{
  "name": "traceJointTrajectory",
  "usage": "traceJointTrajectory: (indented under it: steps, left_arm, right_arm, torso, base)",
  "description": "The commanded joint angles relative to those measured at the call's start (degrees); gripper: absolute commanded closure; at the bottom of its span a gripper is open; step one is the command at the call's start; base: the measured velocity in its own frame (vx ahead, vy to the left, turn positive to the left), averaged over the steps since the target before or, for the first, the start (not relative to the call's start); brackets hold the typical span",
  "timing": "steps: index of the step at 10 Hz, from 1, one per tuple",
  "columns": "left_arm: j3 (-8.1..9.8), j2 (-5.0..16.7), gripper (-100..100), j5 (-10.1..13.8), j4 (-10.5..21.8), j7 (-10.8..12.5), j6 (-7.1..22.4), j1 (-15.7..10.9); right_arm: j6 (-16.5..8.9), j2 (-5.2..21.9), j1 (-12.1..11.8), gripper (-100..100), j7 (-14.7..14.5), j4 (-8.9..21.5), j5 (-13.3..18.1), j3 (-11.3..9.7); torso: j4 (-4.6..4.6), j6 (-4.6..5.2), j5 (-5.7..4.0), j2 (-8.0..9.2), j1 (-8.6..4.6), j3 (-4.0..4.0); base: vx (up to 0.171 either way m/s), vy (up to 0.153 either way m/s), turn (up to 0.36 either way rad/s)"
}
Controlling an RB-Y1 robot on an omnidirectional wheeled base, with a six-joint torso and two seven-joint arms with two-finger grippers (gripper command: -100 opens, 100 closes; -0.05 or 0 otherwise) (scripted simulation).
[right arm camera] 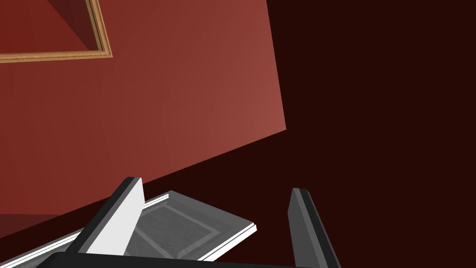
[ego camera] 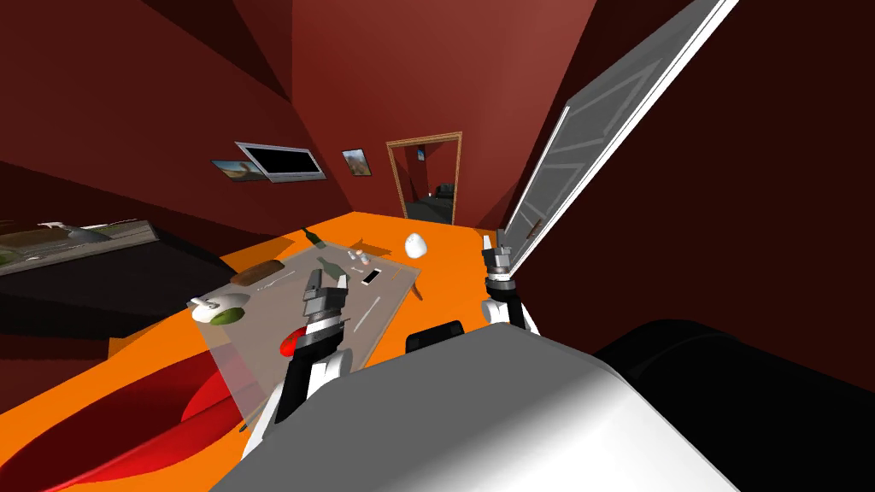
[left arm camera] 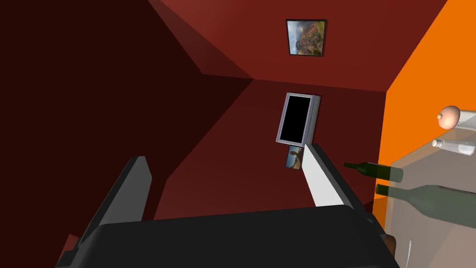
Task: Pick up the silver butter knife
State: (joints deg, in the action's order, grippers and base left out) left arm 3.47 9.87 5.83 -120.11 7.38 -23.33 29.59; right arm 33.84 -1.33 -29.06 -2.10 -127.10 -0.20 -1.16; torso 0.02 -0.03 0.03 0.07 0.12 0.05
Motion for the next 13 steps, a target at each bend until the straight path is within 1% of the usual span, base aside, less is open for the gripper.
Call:
traceJointTrajectory:
  steps: [1,2,3,4,5,6,7,8,9,10,11,12,13]
  left_arm:
    - [0.21,1.56,-100,2.23,2.86,1.45,2.78,0.2]
    - [0.21,1.56,-100,2.23,2.93,1.45,2.78,0.2]
    - [0.55,2.94,-100,4.27,5.24,2.77,5.14,-0.05]
    - [0.55,2.94,-100,4.27,5.7,2.77,5.14,-0.05]
    - [0.91,4.31,-100,6.36,7.7,4.13,7.61,-0.32]
    - [0.91,4.31,-100,6.36,8.59,4.13,7.61,-0.32]
    - [1.28,5.66,-100,8.51,11.09,5.51,9.81,-0.64]
    - [1.28,5.66,-100,8.51,11.59,5.51,10.15,-0.64]
    - [1.66,6.97,-100,10.69,13.89,6.91,12.02,-0.99]
    - [1.66,6.97,-100,10.69,14.69,6.91,12.78,-0.99]
    - [2.06,8.26,-100,12.89,17.13,8.32,14.73,-1.39]
    - [2.06,8.26,-100,12.89,17.88,8.32,15.47,-1.39]
    - [2.48,9.51,-100,15.1,19.43,9.73,18.22,-1.82]
  right_arm:
    - [0.0,0.0,0.0,0,0.0,0.0,0.0,0.0]
    - [0.0,0.0,0.01,0,0.0,0.0,0.0,-0.01]
    - [0.0,0.0,0.0,0,0.0,0.0,0.0,0.0]
    - [0.0,0.0,0.01,0,0.0,0.0,0.0,-0.01]
    - [0.0,0.0,0.0,0,0.0,0.0,0.0,0.0]
    - [0.0,0.0,0.01,0,0.0,0.0,0.0,-0.01]
    - [0.0,0.0,0.0,0,0.0,0.0,0.0,0.0]
    - [0.0,0.0,0.01,0,0.0,0.0,0.0,0.0]
    - [0.0,0.0,0.0,0,0.0,0.0,0.0,0.0]
    - [0.0,0.0,0.01,0,0.0,0.0,0.0,0.0]
    - [0.0,0.0,-0.01,0,0.0,0.0,0.0,0.0]
    - [0.0,0.0,0.0,0,0.0,0.0,0.0,0.0]
    - [0.0,0.0,-0.01,0,0.0,0.0,0.0,0.0]
  torso:
    - [0.0,0.0,0.0,0.0,0.0,0.0]
    - [0.0,0.03,0.0,0.01,-0.01,0.0]
    - [0.0,0.01,0.0,-0.02,-0.03,-0.01]
    - [-0.01,0.04,-0.01,-0.02,-0.02,-0.01]
    - [-0.01,0.01,-0.01,-0.04,-0.02,-0.02]
    - [-0.01,0.04,-0.01,-0.04,-0.03,-0.02]
    - [-0.01,0.0,-0.01,-0.06,-0.01,-0.03]
    - [-0.01,0.03,0.0,-0.05,-0.01,-0.03]
    - [-0.01,-0.01,-0.01,-0.05,-0.02,-0.03]
    - [-0.01,0.04,0.0,-0.05,0.0,-0.03]
    - [-0.01,-0.01,0.0,-0.06,0.0,-0.03]
    - [-0.01,0.02,-0.01,-0.08,0.0,-0.04]
    - [-0.02,-0.01,0.0,-0.09,-0.02,-0.05]
  base:
    - [-0.027,0.012,-0.164]
    - [-0.02,0.013,-0.117]
    - [-0.017,0.013,-0.232]
    - [-0.017,0.015,-0.115]
    - [-0.018,0.007,-0.242]
    - [-0.013,0.014,-0.1]
    - [-0.013,0.012,-0.22]
    - [-0.015,0.014,-0.11]
    - [-0.017,0.014,-0.251]
    - [-0.013,0.018,-0.106]
    - [-0.009,0.012,-0.181]
    - [-0.006,0.013,-0.117]
    - [-0.004,0.01,-0.212]
